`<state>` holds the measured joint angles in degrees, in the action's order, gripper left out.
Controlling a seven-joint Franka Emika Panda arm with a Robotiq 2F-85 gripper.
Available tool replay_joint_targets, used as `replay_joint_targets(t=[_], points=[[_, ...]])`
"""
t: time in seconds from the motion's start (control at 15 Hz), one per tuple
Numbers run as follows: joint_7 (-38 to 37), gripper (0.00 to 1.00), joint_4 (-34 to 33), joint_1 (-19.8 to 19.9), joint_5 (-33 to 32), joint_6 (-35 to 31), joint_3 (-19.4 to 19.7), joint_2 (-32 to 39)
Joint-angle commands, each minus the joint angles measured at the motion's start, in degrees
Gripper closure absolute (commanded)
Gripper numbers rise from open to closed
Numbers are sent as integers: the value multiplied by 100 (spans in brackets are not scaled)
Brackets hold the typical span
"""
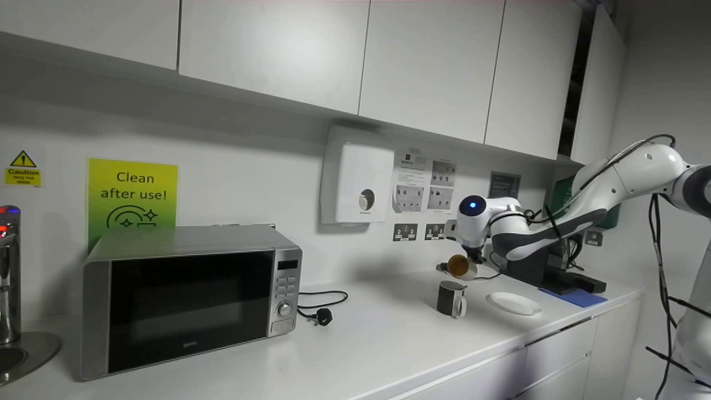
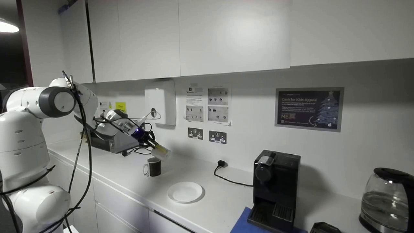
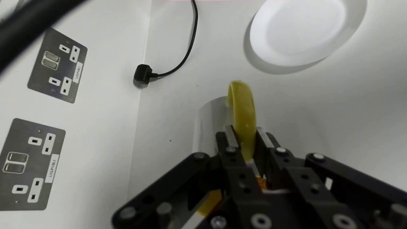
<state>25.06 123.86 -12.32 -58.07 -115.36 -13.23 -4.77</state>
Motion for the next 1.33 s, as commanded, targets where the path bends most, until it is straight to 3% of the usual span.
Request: replay_joint_targets(t=[0.0, 1.27], points=[[249, 95, -333, -86, -217, 423, -55, 108], [707, 95, -612, -262, -409, 1176, -203, 382]])
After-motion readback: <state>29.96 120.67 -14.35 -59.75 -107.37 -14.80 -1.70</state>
